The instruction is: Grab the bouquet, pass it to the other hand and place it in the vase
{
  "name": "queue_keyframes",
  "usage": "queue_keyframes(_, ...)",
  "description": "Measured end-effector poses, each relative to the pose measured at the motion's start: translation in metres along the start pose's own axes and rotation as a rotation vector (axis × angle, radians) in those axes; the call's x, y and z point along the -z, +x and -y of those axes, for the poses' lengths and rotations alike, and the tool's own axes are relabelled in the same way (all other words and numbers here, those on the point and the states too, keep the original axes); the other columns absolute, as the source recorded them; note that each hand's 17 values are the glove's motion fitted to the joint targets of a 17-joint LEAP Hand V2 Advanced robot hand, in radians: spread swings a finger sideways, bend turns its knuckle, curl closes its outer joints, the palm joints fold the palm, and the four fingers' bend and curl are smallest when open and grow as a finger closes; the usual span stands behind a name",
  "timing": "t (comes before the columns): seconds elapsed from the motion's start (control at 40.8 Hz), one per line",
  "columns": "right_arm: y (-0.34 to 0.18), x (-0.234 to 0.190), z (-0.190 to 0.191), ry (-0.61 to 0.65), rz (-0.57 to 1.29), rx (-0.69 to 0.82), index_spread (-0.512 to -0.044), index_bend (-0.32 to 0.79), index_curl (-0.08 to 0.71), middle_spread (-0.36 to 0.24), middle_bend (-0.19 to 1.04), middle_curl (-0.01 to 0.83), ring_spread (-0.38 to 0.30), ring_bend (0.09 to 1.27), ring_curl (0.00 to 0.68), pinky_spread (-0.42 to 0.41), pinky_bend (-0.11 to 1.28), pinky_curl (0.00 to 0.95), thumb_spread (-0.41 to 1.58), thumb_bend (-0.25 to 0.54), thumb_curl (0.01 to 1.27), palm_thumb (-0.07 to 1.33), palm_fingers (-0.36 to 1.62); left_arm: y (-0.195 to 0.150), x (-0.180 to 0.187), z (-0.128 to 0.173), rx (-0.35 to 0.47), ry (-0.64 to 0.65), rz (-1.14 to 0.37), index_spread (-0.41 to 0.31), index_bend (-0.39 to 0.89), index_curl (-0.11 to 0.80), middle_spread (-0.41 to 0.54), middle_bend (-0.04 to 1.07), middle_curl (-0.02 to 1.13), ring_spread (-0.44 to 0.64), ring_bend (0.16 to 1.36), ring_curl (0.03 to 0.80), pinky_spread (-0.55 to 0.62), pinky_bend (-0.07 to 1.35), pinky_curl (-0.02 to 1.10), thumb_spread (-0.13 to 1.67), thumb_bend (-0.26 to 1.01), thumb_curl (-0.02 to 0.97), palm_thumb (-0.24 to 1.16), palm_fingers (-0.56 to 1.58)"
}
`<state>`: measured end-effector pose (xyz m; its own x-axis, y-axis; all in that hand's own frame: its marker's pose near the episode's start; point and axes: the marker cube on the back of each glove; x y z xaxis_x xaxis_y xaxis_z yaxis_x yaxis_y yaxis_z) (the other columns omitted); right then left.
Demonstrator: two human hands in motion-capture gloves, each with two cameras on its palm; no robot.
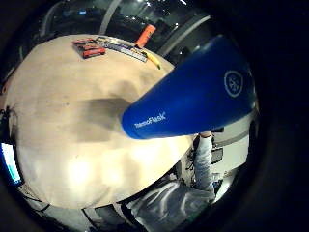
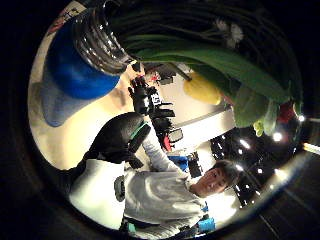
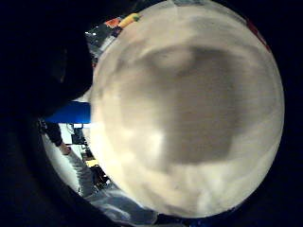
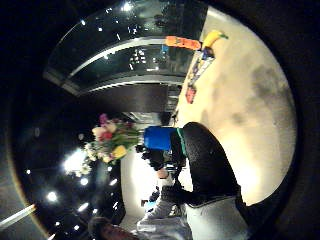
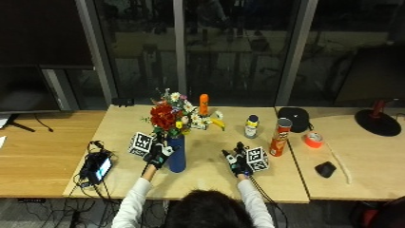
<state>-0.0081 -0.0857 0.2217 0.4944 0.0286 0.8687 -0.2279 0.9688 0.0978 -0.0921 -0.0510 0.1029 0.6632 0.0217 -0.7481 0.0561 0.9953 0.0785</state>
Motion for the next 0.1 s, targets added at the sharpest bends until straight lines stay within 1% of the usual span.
queue_keyframes(0.098, 0.022, -0.013, -0.007, 0.001, -0.062, -0.065, -0.334, 0.17, 0.214, 0.064, 0.18, 0.302, 0.149, 0.42, 0.275, 0.279, 0.55, 0.324, 1.11, -0.015, 0.38, 0.54, 0.03, -0.021, -0.012, 0.011, -0.009, -0.004, -0.02, 0.169, 0.1, 0.179, 0.387, 0.25, 0.35, 0.44, 0.61, 0.306, 0.44, 0.39, 0.32, 0.9, -0.03, 0.404, 0.51, -0.05)
